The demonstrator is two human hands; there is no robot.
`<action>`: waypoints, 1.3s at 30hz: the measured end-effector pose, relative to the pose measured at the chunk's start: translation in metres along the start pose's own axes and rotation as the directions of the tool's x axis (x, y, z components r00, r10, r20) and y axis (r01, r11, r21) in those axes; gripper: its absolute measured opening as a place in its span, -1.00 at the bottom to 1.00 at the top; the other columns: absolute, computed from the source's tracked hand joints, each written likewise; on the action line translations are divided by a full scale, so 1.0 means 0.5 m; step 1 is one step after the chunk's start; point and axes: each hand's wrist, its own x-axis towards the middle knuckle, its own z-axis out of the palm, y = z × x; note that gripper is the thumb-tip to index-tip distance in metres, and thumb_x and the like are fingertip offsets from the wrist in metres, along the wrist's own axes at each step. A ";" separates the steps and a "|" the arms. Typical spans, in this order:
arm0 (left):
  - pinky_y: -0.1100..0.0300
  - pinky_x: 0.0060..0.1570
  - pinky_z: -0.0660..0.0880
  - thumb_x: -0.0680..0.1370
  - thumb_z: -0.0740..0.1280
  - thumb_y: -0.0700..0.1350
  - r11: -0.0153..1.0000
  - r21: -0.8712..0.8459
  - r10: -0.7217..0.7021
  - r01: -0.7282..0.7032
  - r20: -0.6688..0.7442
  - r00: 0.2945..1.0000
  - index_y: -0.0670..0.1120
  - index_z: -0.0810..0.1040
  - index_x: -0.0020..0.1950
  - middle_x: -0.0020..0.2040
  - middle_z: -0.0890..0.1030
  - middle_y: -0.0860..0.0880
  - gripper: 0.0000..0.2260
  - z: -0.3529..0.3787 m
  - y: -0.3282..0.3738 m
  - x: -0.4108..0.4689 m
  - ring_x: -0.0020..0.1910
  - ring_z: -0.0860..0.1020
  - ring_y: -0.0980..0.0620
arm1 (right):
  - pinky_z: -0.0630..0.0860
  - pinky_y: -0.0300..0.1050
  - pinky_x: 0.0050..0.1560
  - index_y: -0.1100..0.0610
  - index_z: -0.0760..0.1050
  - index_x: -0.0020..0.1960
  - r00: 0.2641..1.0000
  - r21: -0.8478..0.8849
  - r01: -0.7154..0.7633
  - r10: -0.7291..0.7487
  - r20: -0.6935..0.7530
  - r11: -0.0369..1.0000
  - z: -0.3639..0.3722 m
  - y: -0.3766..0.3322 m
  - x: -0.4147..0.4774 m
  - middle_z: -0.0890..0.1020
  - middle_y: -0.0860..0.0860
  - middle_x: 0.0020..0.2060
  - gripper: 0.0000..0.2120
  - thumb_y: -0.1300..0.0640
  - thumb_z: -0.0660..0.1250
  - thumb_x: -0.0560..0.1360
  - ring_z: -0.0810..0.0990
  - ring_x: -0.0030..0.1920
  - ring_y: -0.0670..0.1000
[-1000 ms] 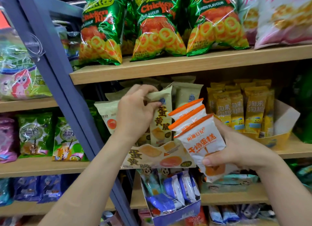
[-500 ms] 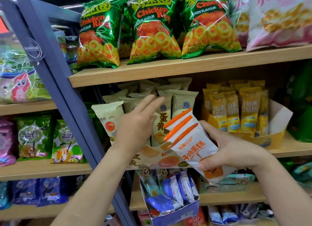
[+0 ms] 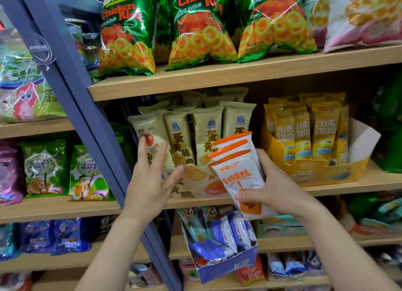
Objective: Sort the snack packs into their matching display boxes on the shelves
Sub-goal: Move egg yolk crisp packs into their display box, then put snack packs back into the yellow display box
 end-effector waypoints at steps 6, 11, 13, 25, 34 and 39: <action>-0.15 0.19 0.48 0.42 0.52 0.04 0.898 0.405 0.213 -0.171 -0.061 0.975 -0.06 0.55 0.29 0.48 0.30 -0.18 -0.52 0.033 -0.008 0.006 0.38 0.31 -0.25 | 0.55 -0.20 0.06 -0.17 0.25 0.41 0.975 0.072 0.040 -0.024 -0.220 0.997 0.035 0.028 0.031 0.57 -0.22 0.18 -0.14 0.12 0.64 0.27 0.58 0.14 -0.22; 0.06 -0.21 0.54 0.43 0.52 -0.06 0.948 0.285 0.192 -0.144 -0.150 0.970 -0.06 0.65 0.13 0.30 0.44 -0.13 -0.70 0.047 -0.011 0.011 0.24 0.42 -0.15 | 0.59 -0.08 0.06 -0.12 0.35 0.27 0.958 0.240 -0.012 0.080 -0.276 0.971 0.056 0.046 0.020 0.64 -0.13 0.08 -0.30 0.19 0.63 0.28 0.63 0.09 -0.12; 0.09 -0.19 0.51 0.45 0.51 -0.04 0.967 0.233 0.150 -0.103 -0.192 0.970 -0.05 0.63 0.19 0.25 0.43 -0.11 -0.67 0.048 -0.016 0.014 0.21 0.42 -0.12 | 0.59 -0.11 0.03 -0.09 0.35 0.29 0.956 0.264 -0.019 0.095 -0.278 0.964 0.060 0.049 0.018 0.64 -0.12 0.09 -0.29 0.19 0.63 0.29 0.63 0.08 -0.13; 0.06 0.03 0.46 0.56 0.39 -0.03 0.975 0.220 0.052 -0.038 -0.056 0.997 -0.08 0.43 0.43 0.19 0.44 -0.12 -0.54 0.011 -0.042 0.079 0.19 0.43 -0.12 | 0.62 -0.16 -0.17 0.03 0.42 0.27 0.915 0.549 0.001 0.221 -0.338 0.836 0.098 0.023 0.021 0.67 -0.01 0.09 -0.48 0.20 0.54 0.39 0.70 0.00 -0.06; 0.27 0.08 0.52 0.56 0.31 0.17 0.738 -0.638 -0.003 0.221 0.324 0.946 0.22 0.54 0.17 0.09 0.63 0.26 -0.80 0.000 0.126 -0.121 0.10 0.55 0.34 | 0.64 0.19 0.00 0.11 0.55 0.17 0.913 0.710 -0.131 0.363 -0.184 0.692 0.107 0.027 -0.120 0.73 0.12 -0.07 -0.52 -0.15 0.48 0.38 0.72 -0.04 0.15; 0.26 0.07 0.55 0.49 0.34 0.18 0.366 -0.728 0.068 0.579 0.642 0.764 0.26 0.32 0.36 0.16 0.61 0.31 -0.54 0.096 0.199 -0.208 0.14 0.60 0.23 | 0.63 -0.10 -0.02 -0.05 0.47 0.32 0.927 0.493 -0.152 0.296 -0.229 0.857 0.137 0.044 -0.181 0.72 -0.06 0.03 -0.39 -0.32 0.29 0.37 0.71 -0.01 -0.05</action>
